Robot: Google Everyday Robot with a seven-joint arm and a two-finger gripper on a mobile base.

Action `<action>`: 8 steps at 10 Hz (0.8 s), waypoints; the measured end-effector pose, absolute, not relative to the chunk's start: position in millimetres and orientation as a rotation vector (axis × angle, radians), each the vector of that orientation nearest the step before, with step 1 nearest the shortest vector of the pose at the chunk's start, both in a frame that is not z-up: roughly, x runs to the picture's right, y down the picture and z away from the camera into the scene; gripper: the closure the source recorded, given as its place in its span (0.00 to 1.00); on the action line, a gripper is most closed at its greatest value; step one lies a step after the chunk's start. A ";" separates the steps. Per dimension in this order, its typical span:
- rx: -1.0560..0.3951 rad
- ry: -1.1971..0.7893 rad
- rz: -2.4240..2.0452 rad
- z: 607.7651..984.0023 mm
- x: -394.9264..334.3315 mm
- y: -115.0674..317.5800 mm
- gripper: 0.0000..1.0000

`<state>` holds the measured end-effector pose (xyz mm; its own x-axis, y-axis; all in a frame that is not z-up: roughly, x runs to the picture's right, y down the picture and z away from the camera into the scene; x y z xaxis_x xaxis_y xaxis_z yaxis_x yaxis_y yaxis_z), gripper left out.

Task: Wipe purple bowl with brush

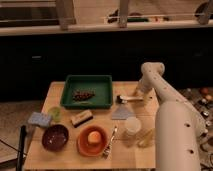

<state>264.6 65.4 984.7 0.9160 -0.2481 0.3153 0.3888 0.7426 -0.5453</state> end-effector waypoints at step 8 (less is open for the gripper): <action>-0.640 -0.250 -0.346 984.4 260.0 71.4 0.20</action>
<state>260.0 71.4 984.4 0.9134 -0.2365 0.3312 0.3887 0.7479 -0.5380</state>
